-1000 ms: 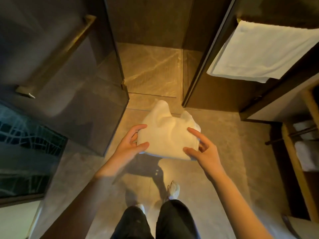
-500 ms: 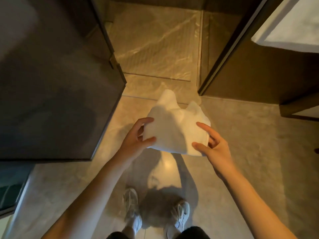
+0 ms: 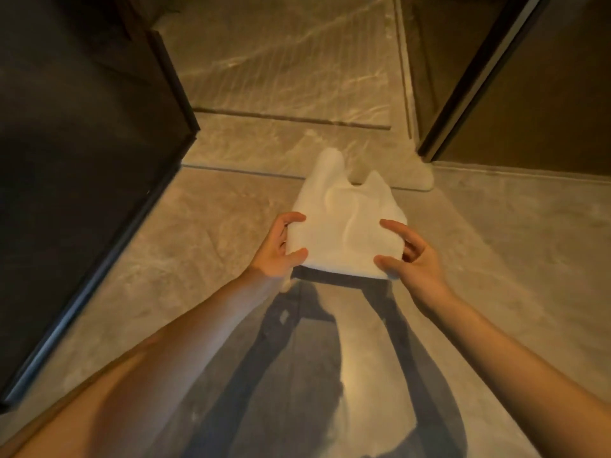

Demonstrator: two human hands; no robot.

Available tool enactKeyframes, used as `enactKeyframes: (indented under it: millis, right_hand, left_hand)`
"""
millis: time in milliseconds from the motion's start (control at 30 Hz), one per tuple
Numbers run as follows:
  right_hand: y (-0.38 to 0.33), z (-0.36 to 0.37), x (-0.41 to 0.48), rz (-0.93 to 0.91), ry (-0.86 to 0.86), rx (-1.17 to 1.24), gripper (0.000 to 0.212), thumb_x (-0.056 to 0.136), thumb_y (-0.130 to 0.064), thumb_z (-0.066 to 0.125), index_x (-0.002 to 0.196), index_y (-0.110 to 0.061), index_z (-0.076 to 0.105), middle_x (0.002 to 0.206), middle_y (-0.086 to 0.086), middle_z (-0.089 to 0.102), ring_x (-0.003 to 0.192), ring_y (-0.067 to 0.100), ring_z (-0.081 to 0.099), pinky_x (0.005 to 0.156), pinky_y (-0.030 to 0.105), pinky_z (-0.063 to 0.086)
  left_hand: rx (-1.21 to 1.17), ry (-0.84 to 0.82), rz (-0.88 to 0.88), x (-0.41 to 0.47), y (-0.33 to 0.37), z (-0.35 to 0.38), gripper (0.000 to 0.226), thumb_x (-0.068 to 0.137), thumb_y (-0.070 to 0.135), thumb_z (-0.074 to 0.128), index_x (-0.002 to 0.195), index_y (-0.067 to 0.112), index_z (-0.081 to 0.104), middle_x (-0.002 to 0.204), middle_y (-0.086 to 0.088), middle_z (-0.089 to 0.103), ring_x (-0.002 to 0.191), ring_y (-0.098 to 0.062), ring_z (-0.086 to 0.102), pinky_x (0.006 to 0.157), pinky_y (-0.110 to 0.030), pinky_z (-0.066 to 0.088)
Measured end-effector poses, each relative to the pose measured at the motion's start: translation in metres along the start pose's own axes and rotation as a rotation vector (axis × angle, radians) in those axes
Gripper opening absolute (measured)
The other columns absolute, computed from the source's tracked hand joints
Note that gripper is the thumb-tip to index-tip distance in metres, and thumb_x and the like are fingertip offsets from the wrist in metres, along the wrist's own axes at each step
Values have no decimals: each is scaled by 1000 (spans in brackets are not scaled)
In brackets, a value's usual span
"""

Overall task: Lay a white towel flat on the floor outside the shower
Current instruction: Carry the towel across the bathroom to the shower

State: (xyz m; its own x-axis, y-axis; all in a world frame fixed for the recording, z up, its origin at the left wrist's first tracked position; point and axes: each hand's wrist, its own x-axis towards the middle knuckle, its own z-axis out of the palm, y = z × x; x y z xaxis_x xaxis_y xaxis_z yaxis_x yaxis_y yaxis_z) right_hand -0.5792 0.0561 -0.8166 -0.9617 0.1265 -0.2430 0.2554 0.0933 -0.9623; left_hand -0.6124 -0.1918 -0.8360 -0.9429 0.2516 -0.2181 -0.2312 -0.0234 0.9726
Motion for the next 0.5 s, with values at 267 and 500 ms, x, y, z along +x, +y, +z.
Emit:
enactKeyframes:
  millis: [267, 500]
  right_hand:
    - [116, 3, 1, 242, -11, -56, 59, 75, 12, 73, 121, -23, 67, 98, 15, 74, 83, 26, 71, 67, 34, 61]
    - [98, 8, 20, -165, 97, -897, 59, 94, -35, 51, 149, -18, 36, 149, 18, 38, 132, 34, 40, 105, 39, 36]
  left_hand:
    - [98, -52, -367, -10, -107, -14, 51, 79, 18, 80, 109, 53, 57, 118, 4, 65, 102, -13, 66, 76, -37, 61]
    - [1176, -30, -9, 18, -79, -2, 69, 92, 52, 50, 151, 29, 21, 154, -15, 24, 138, -36, 29, 110, -42, 31]
